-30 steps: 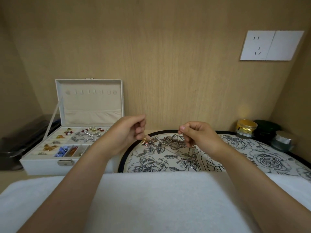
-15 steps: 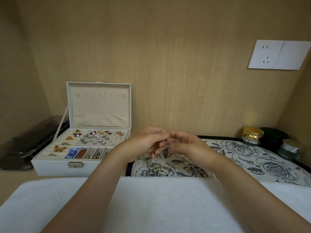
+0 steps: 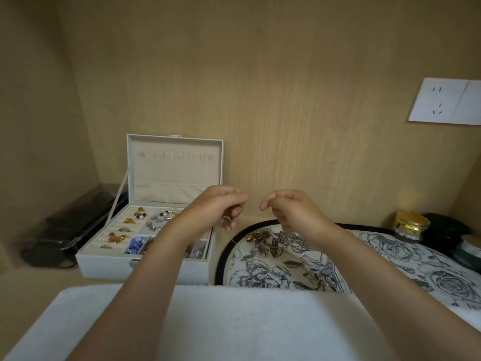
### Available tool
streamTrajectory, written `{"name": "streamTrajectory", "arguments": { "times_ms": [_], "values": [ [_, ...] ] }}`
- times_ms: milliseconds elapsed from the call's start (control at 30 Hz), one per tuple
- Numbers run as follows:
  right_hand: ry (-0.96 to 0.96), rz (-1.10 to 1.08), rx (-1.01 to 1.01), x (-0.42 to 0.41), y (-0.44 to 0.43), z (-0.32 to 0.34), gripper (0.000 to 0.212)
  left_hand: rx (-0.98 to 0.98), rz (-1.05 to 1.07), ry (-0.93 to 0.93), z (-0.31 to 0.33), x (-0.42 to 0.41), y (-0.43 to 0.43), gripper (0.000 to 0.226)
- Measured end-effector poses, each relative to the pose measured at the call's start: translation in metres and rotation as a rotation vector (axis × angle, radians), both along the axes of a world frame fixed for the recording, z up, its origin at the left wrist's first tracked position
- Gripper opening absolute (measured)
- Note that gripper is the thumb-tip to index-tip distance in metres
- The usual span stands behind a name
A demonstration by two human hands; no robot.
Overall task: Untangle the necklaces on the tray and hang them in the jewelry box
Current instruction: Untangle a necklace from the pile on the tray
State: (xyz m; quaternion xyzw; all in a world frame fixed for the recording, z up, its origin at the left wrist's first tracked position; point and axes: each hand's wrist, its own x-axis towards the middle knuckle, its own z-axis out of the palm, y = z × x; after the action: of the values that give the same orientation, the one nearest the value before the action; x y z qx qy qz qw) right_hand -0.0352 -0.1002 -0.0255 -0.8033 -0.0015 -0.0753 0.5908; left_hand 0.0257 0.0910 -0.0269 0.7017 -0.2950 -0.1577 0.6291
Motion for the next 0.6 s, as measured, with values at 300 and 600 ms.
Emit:
{"name": "streamTrajectory", "arguments": {
  "times_ms": [300,600],
  "values": [
    [-0.156,0.005,-0.111,0.055,0.041,0.032,0.015,0.187,0.266,-0.234,0.034,0.040,0.051,0.014],
    [-0.081,0.171,-0.106,0.118,0.116,0.052,0.023,0.152,0.389,-0.332,0.054,0.081,0.107,0.013]
  ]
}}
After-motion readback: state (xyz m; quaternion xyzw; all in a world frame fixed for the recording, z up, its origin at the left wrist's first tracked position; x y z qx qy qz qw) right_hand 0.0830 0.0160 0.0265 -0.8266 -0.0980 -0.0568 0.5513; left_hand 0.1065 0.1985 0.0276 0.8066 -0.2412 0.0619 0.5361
